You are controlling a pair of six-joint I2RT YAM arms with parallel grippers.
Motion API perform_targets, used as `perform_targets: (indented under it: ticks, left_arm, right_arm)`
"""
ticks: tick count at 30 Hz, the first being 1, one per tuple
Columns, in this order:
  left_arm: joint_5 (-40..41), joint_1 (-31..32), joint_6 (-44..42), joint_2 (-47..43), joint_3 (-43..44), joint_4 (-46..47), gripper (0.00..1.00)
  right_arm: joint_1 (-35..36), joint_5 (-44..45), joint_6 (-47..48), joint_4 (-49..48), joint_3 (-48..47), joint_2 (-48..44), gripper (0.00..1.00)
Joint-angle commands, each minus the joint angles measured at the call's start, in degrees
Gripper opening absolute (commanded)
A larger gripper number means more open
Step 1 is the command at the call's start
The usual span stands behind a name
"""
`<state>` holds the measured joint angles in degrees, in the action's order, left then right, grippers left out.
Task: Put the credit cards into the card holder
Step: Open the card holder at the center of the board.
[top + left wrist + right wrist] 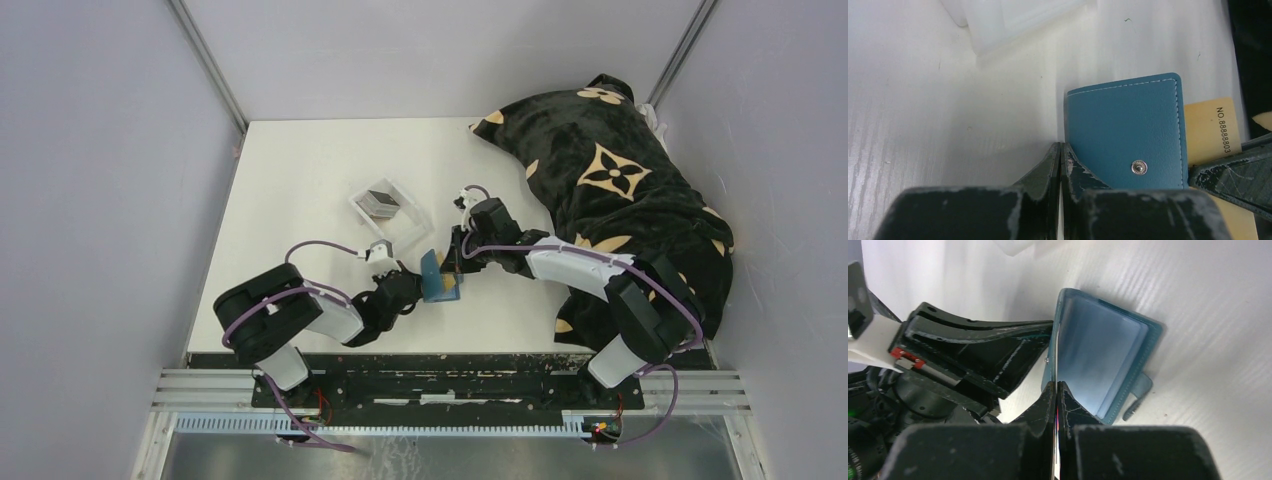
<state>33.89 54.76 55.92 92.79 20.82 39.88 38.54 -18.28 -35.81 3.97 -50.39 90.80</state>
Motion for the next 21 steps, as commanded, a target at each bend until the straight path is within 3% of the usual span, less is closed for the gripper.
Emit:
perform_targets:
  ticks: [1, 12, 21]
  left_arm:
    - [-4.95, 0.57, -1.73, 3.26, -1.07, 1.98, 0.08]
    - [-14.27, 0.53, -5.13, 6.4, -1.55, 10.26, 0.06]
    - [-12.83, 0.5, -5.87, 0.33, -3.94, 2.44, 0.06]
  right_arm:
    - [2.42, 1.89, -0.56, -1.26, -3.35, -1.22, 0.01]
    - [5.84, 4.53, 0.12, -0.1, -7.98, 3.91, 0.01]
    - [7.03, 7.29, 1.11, -1.54, -6.25, 8.45, 0.01]
